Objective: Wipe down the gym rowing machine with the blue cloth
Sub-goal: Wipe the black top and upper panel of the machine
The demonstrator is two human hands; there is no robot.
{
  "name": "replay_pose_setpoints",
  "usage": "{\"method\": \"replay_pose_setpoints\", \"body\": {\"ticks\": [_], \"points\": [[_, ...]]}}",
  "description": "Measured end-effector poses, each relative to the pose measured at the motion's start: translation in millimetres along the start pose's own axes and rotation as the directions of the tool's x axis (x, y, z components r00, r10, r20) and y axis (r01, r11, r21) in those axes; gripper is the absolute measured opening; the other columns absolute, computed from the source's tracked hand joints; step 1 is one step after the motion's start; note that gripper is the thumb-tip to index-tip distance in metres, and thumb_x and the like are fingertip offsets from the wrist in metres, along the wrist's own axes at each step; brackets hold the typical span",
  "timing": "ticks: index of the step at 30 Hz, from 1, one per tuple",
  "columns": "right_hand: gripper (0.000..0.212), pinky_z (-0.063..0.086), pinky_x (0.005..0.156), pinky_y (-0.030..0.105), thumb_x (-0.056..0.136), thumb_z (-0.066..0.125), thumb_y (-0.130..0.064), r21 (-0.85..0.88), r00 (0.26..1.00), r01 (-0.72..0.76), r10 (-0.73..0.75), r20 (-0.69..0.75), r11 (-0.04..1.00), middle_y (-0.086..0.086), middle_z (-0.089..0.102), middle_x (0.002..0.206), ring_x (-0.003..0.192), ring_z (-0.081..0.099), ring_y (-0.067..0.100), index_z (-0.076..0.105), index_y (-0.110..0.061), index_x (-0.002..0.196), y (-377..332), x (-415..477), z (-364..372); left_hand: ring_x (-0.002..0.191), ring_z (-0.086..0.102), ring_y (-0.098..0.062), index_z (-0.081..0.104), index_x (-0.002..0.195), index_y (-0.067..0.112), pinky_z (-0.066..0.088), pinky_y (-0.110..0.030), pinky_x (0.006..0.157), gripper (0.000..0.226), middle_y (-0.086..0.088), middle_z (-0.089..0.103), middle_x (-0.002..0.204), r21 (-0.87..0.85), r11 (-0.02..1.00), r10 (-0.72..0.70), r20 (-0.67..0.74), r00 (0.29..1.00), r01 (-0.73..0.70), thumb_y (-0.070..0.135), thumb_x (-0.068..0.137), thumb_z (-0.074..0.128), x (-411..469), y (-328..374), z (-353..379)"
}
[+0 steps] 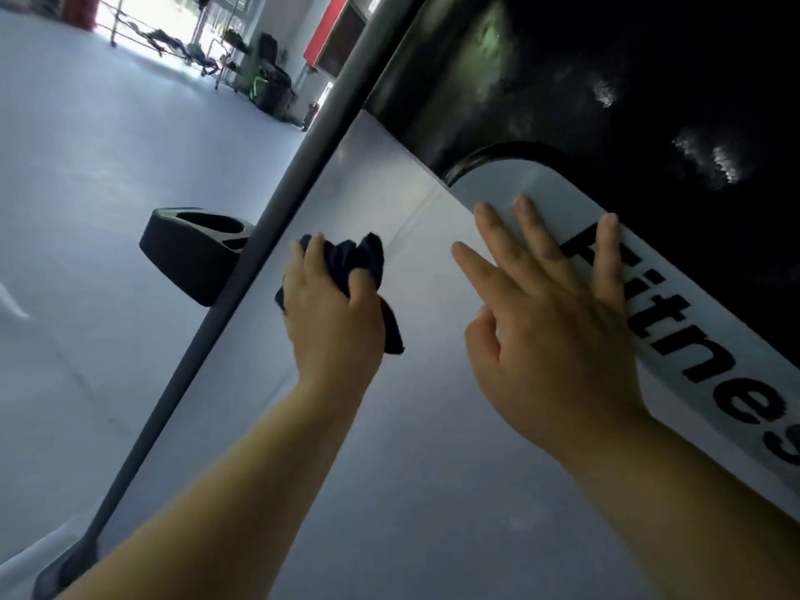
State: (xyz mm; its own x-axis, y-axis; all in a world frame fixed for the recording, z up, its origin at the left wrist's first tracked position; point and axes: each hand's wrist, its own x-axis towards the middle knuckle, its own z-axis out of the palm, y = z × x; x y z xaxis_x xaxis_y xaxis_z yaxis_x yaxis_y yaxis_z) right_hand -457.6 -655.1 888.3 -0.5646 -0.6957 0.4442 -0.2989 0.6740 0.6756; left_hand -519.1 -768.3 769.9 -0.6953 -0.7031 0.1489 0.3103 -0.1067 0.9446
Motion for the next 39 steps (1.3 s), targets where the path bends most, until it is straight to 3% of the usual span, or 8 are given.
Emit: {"method": "replay_pose_setpoints", "body": {"ticks": [6, 14, 20, 23, 27, 31, 34, 39], "points": [[0.055, -0.005, 0.118, 0.056, 0.09, 0.033, -0.023, 0.026, 1.0, -0.014, 0.014, -0.011, 1.0, 0.005, 0.035, 0.157, 0.149, 0.022, 0.025, 0.052, -0.017, 0.141, -11.9, 5.7, 6.9, 0.148, 0.021, -0.013, 0.041, 0.147, 0.024, 0.02, -0.038, 0.121, 0.055, 0.005, 0.028, 0.159, 0.041, 0.874, 0.476, 0.131, 0.869, -0.485, 0.037, 0.094, 0.038, 19.4, 6.7, 3.0], [0.053, -0.006, 0.118, 0.056, 0.089, 0.036, -0.025, 0.068, 1.0, -0.021, 0.022, -0.01, 0.997, 0.007, 0.038, 0.155, 0.148, 0.025, 0.024, 0.057, -0.016, 0.137, -41.9, 16.0, 24.6, 0.116, 0.054, -0.028, 0.052, 0.115, 0.036, 0.043, -0.054, 0.101, 0.04, -0.002, 0.057, 0.124, -0.114, 0.956, -0.266, 0.042, 0.963, 0.269, 0.047, 0.078, 0.039, 60.3, -26.1, -13.2], [0.059, -0.007, 0.117, 0.053, 0.09, 0.026, -0.032, 0.085, 0.999, -0.031, 0.031, -0.007, 0.996, 0.009, 0.043, 0.151, 0.147, 0.027, 0.028, 0.059, -0.015, 0.135, -57.7, 24.9, 35.2, 0.144, 0.026, -0.008, 0.037, 0.148, 0.033, 0.022, -0.031, 0.117, 0.056, 0.013, 0.024, 0.16, 0.046, 0.965, 0.254, 0.101, 0.962, -0.26, 0.029, 0.092, 0.043, 19.2, -64.9, -26.0], [0.058, -0.007, 0.119, 0.052, 0.09, 0.028, -0.03, 0.078, 1.0, -0.01, 0.008, 0.02, 0.997, 0.007, 0.04, 0.154, 0.148, 0.024, 0.026, 0.057, -0.015, 0.138, -59.8, 16.1, 37.8, 0.117, 0.059, -0.028, 0.051, 0.117, 0.051, 0.052, -0.051, 0.094, 0.036, -0.01, 0.045, 0.148, -0.154, 0.969, -0.202, -0.043, 0.978, 0.193, 0.037, 0.085, 0.04, 3.2, -137.3, -42.0], [0.057, -0.007, 0.118, 0.051, 0.089, 0.033, -0.027, 0.06, 0.999, 0.008, -0.01, 0.041, 0.998, 0.008, 0.039, 0.154, 0.148, 0.025, 0.027, 0.055, -0.014, 0.14, -70.6, 6.2, 45.3, 0.123, 0.05, -0.031, 0.047, 0.135, 0.033, 0.039, -0.055, 0.106, 0.051, 0.001, 0.053, 0.134, -0.255, 0.745, -0.655, -0.107, 0.748, 0.616, 0.042, 0.087, 0.034, 36.4, -124.1, -33.6], [0.053, -0.008, 0.118, 0.05, 0.088, 0.045, -0.024, 0.098, 0.999, -0.031, 0.03, 0.01, 0.995, 0.008, 0.04, 0.153, 0.148, 0.026, 0.028, 0.057, -0.013, 0.138, -73.8, 3.3, 49.1, 0.141, 0.034, -0.02, 0.039, 0.144, 0.036, 0.027, -0.043, 0.118, 0.059, 0.004, 0.036, 0.154, -0.137, 0.985, -0.106, 0.022, 0.994, 0.108, 0.039, 0.085, 0.037, 36.9, -75.3, -19.2], [0.051, -0.006, 0.119, 0.048, 0.09, 0.041, -0.025, 0.122, 1.0, -0.003, 0.002, 0.007, 0.993, 0.01, 0.041, 0.152, 0.146, 0.028, 0.03, 0.058, -0.012, 0.136, -75.1, -5.2, 51.1, 0.146, 0.023, -0.01, 0.038, 0.148, 0.03, 0.019, -0.027, 0.119, 0.058, 0.011, 0.026, 0.159, 0.048, 0.976, 0.205, 0.108, 0.973, -0.211, 0.028, 0.09, 0.041, 7.8, -108.3, -34.2], [0.054, 0.0, 0.121, 0.047, 0.091, 0.033, -0.026, 0.152, 1.0, 0.012, -0.014, 0.01, 0.988, 0.007, 0.039, 0.153, 0.147, 0.027, 0.027, 0.057, -0.012, 0.137, -70.2, -27.6, 53.3, 0.098, 0.064, -0.024, 0.053, 0.126, 0.039, 0.047, -0.037, 0.093, 0.039, -0.002, 0.068, 0.1, -0.303, 0.745, -0.631, -0.03, 0.775, 0.595, 0.045, 0.091, 0.037, 17.8, -154.2, -50.1]]}}
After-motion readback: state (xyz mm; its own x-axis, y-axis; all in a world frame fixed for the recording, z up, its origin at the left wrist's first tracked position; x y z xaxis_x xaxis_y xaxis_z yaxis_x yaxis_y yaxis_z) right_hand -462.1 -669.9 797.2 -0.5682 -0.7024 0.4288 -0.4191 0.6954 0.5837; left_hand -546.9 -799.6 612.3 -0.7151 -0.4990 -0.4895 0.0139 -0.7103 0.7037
